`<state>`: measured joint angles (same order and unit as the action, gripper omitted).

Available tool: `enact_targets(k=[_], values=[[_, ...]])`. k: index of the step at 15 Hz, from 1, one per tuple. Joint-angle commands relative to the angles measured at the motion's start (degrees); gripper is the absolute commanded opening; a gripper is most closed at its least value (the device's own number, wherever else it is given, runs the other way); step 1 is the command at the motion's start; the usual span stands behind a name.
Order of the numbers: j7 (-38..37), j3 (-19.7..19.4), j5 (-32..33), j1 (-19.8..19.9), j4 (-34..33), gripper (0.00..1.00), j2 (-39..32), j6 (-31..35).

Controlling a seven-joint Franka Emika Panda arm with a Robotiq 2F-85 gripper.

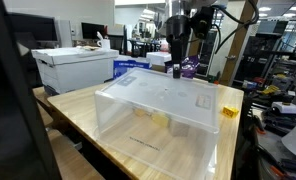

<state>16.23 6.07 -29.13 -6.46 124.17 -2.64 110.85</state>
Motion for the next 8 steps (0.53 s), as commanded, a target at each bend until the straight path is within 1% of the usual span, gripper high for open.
enact_targets(k=[1, 8], values=[[3.8, -0.8, -4.4, 1.7, 2.0, 0.07, 0.5, -1.5], [4.1, -2.0, -5.9, 2.5, 2.6, 0.07, 0.6, -2.2]])
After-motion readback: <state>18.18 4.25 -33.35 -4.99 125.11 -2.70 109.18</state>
